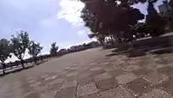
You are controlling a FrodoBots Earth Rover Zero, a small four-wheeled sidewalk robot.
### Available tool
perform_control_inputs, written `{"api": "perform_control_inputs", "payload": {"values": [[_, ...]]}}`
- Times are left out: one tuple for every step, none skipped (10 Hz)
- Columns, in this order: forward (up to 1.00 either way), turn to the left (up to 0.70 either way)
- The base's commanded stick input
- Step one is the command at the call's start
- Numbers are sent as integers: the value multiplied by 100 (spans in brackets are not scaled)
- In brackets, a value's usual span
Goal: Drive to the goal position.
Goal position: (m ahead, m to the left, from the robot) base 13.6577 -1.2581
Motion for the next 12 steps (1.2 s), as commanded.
{"api": "perform_control_inputs", "payload": {"values": [[70, 14], [70, 14], [70, 14], [70, 14], [70, 14], [70, 14], [70, 14], [70, 14], [70, 14], [70, 13], [70, 6], [70, 0]]}}
